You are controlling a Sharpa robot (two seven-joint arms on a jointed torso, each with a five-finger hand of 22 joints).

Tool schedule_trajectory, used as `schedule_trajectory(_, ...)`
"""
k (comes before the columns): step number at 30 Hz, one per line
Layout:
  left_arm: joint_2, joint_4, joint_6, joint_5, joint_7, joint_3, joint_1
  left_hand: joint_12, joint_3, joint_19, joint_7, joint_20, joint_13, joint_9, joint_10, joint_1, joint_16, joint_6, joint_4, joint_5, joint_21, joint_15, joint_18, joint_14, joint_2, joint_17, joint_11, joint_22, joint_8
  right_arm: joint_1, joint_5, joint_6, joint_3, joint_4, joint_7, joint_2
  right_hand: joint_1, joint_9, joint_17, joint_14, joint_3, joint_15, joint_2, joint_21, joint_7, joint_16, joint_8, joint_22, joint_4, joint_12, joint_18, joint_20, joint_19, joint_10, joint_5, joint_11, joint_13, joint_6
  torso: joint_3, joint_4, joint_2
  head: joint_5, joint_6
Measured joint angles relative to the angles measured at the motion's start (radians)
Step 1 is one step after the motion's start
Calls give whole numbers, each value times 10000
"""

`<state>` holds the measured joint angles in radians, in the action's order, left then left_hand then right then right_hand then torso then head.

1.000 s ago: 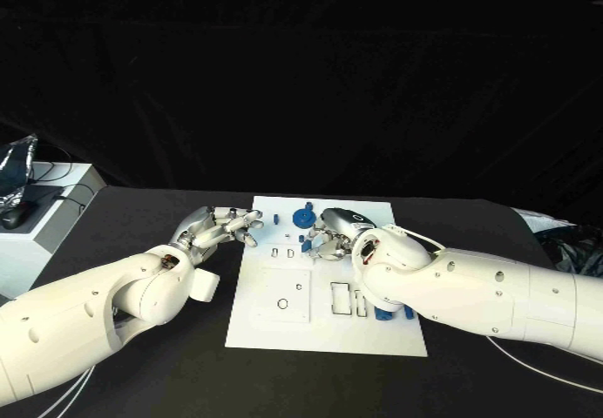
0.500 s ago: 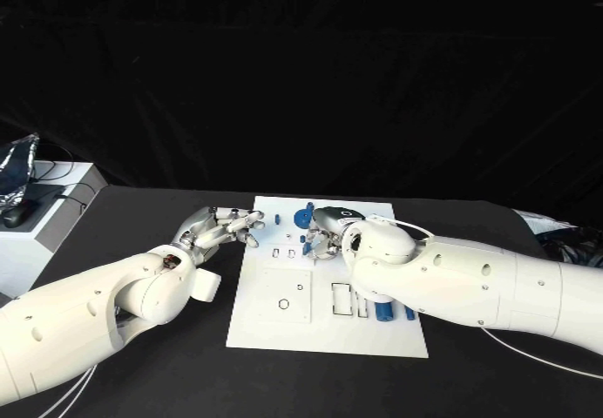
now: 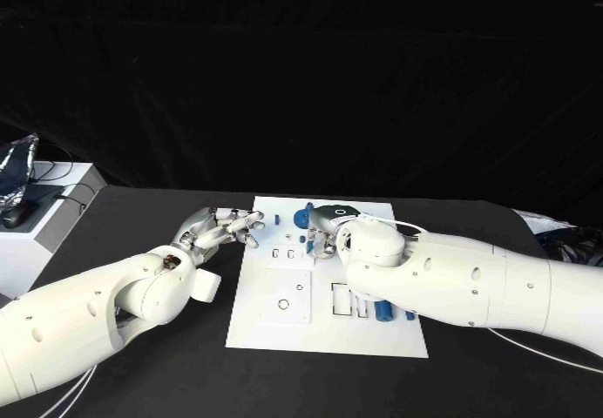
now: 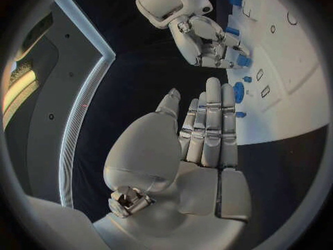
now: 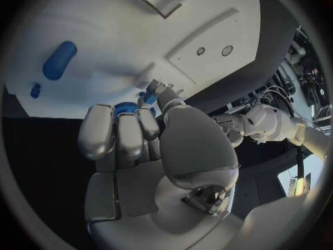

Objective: Assemble the parts on the task board

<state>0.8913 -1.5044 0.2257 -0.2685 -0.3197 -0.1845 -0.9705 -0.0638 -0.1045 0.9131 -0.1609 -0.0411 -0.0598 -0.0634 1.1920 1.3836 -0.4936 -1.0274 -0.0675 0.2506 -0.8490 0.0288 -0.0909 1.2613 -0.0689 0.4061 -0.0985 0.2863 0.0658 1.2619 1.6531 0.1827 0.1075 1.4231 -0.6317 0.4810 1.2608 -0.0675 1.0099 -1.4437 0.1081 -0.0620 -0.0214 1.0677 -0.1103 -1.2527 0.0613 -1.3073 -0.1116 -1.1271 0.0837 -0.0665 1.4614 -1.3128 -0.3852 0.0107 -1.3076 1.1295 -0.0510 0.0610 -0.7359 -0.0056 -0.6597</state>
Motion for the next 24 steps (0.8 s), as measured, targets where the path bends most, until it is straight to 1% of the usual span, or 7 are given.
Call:
schedule_trajectory(12, -10, 8, -5, 0, 7, -1, 0, 0, 0, 0, 0, 0, 0, 0, 0, 0, 0, 0, 0, 0, 0, 0, -1, 0, 0, 0, 0, 0, 0, 5, 568, -286, 27, -22, -233, -88, 0, 2, 0, 0, 28, 0, 0, 0, 1, 38, -1, -8, 28, 0, -1, 0, 0, -4, 0, 4, 2, -1, 13, 0, -8, 6, -30)
schedule_trajectory(17, -11, 8, -7, 0, 10, -1, 0, 0, 0, 0, 0, 0, 0, 0, 0, 0, 0, 0, 0, 0, 0, 0, 0, 0, 0, 0, 0, 1, 0, 5, 672, -325, 45, -60, -242, -126, -39, 2, 0, 0, -1, 0, -39, 0, 2, 38, -1, -8, 57, 42, 0, 0, 0, -5, 0, 5, 3, -1, 18, 0, -13, 10, -55)
schedule_trajectory(20, -12, 8, -8, 0, 11, -1, 0, 0, 0, 0, 0, 0, 0, 0, 0, 0, 0, 0, 0, 0, 0, 0, 0, 0, 0, 0, 0, 0, 0, -1, 716, -332, 58, -92, -241, -156, -39, 3, -11, 0, 26, 0, -39, 0, -30, 38, -2, -8, 84, 42, 0, 0, 0, -5, 1, 5, 3, -33, 17, 1, -13, 10, -63)
schedule_trajectory(24, -14, 7, -9, 0, 13, -1, 0, 0, 0, 0, 0, 0, 0, 0, 0, 0, 0, 0, 0, 0, 0, 0, -1, 0, 0, 0, 0, 1, 0, -13, 751, -344, 73, -138, -228, -189, -39, 3, -11, 0, 27, 0, -39, 0, -29, 38, -2, -7, 84, 42, 0, 0, 0, -6, 1, 6, 1, -34, 14, 8, -13, 12, -82)
